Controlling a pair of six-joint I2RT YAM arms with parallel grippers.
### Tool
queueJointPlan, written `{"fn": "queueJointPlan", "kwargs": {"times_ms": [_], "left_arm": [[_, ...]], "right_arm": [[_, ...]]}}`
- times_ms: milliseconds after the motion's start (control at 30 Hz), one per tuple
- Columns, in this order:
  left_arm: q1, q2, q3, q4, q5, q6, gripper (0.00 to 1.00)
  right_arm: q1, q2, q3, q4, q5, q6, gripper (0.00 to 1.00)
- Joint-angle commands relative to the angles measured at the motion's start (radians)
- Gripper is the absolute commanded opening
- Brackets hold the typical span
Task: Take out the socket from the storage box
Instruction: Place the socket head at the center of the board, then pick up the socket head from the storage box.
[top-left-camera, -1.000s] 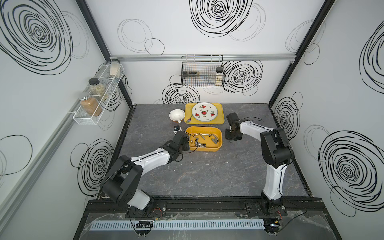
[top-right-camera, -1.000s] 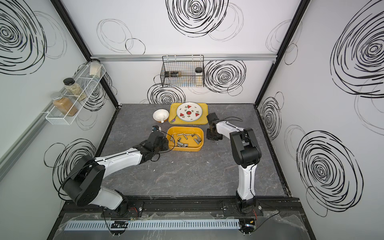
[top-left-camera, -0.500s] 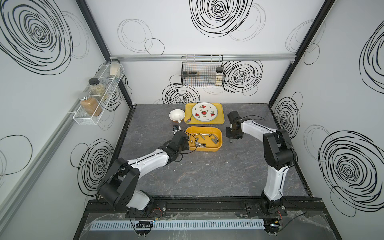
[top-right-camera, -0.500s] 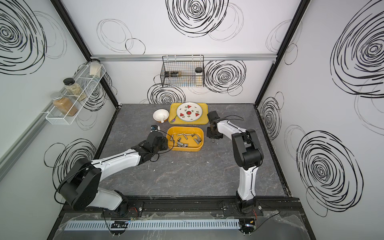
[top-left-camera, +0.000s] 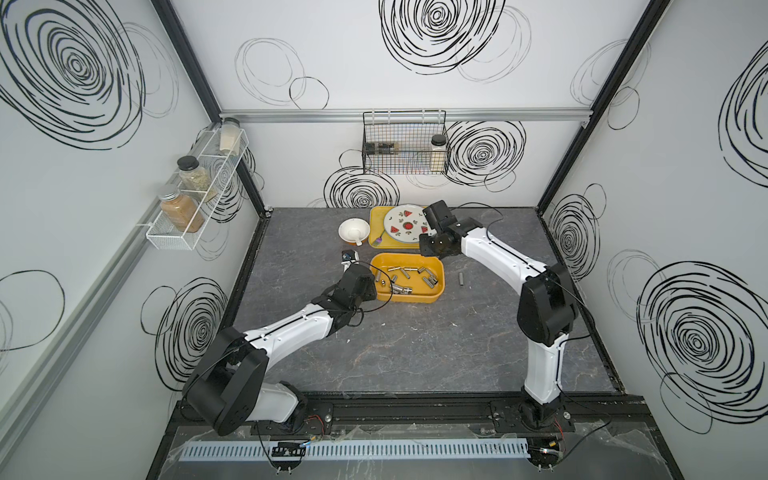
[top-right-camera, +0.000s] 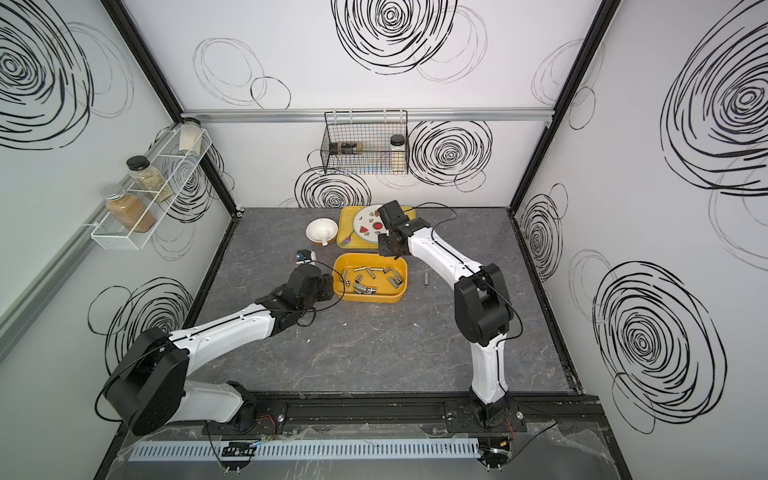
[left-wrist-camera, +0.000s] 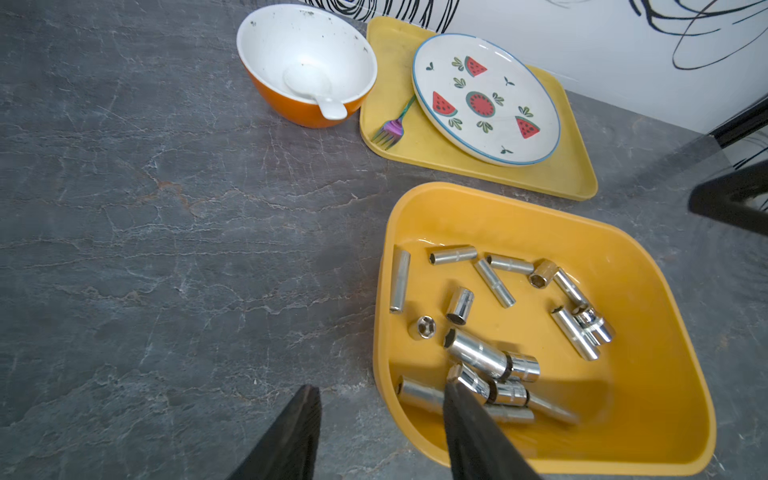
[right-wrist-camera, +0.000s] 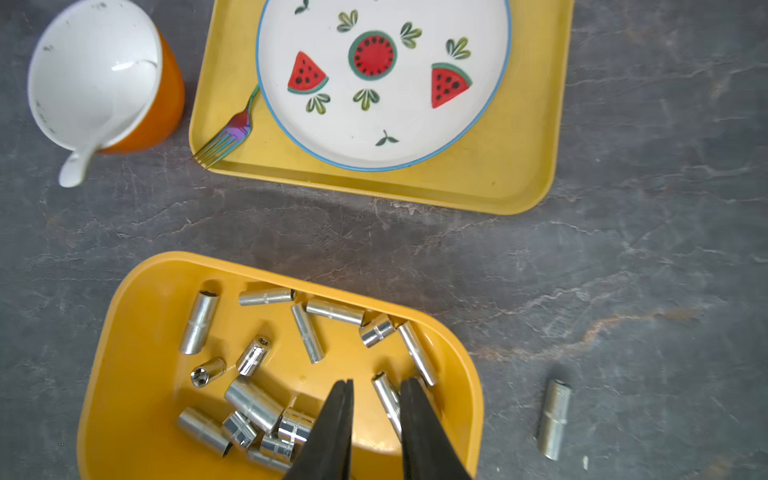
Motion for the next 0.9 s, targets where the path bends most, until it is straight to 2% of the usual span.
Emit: {"fn": "queueJointPlan", "kwargs": {"times_ms": [0, 200, 300, 867], "left_arm": [[-0.004, 0.003, 0.004, 0.011, -0.029, 0.001, 0.55], [-0.004, -0.020, -0.004, 0.009, -0.047, 0.001, 0.55], [-0.004, -0.018, -0.002, 0.006, -0.053, 0.000, 0.56], [-0.008, -0.019, 0.004, -0.004, -0.058, 0.000, 0.56]], "right_arm": [[-0.009, 0.075, 0.023, -0.058, -0.012, 0.031, 0.25], [-0.007, 0.132, 0.008, 0.018, -0.056, 0.155, 0.29], [-0.007, 0.177, 0.037, 0.005, -0.037, 0.192, 0.29], [-0.006, 0.248, 0.010, 0.017, -0.067, 0.197, 0.33]]}}
